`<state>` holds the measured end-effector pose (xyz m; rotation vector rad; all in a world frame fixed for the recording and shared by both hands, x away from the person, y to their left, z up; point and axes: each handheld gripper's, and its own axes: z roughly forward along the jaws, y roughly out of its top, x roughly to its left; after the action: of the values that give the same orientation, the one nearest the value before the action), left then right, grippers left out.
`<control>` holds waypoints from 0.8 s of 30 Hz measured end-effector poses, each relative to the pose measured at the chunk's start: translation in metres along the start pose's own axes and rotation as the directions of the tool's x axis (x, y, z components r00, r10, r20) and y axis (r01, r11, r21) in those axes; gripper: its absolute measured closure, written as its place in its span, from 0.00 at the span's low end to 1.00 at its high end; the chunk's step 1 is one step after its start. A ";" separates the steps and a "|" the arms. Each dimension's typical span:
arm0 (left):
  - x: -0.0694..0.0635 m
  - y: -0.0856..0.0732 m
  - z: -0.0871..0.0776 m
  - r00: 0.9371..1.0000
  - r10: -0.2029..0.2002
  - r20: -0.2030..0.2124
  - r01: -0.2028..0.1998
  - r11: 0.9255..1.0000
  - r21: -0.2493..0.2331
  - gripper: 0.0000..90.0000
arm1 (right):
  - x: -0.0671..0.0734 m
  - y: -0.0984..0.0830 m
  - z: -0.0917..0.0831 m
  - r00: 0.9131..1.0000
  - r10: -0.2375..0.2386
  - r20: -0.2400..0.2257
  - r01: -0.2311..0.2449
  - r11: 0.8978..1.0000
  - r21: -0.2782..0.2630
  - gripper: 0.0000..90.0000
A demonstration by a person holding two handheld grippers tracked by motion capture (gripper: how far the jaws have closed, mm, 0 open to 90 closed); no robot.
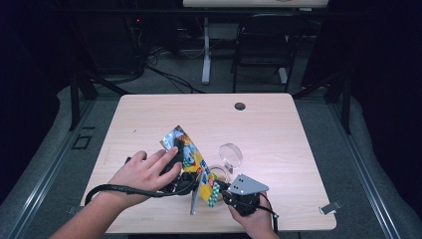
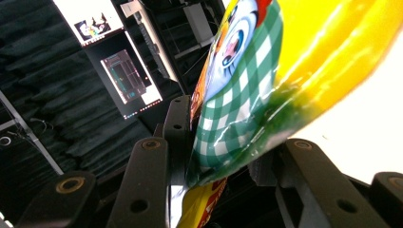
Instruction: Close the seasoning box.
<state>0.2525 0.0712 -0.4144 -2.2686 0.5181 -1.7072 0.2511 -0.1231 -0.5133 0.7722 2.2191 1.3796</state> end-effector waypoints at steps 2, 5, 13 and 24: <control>0.000 0.000 0.000 1.000 -0.001 0.001 0.001 1.000 0.000 0.73 | -0.001 0.000 0.000 1.000 0.000 -0.002 0.000 1.000 0.005 0.97; 0.000 0.000 0.000 1.000 -0.002 0.006 0.002 1.000 -0.002 0.73 | -0.001 0.000 0.001 1.000 0.008 -0.008 -0.008 1.000 0.000 0.97; -0.001 0.000 0.001 1.000 -0.001 0.008 0.001 1.000 -0.003 0.73 | -0.003 0.000 0.000 1.000 0.022 -0.020 -0.022 1.000 0.013 0.97; 0.000 0.002 0.002 1.000 -0.003 0.004 0.003 1.000 -0.005 0.73 | -0.004 0.000 0.000 0.999 0.033 -0.019 -0.033 0.999 0.013 0.97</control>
<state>0.2540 0.0697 -0.4156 -2.2770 0.5188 -1.7046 0.2539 -0.1256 -0.5134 0.8064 2.2413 1.3953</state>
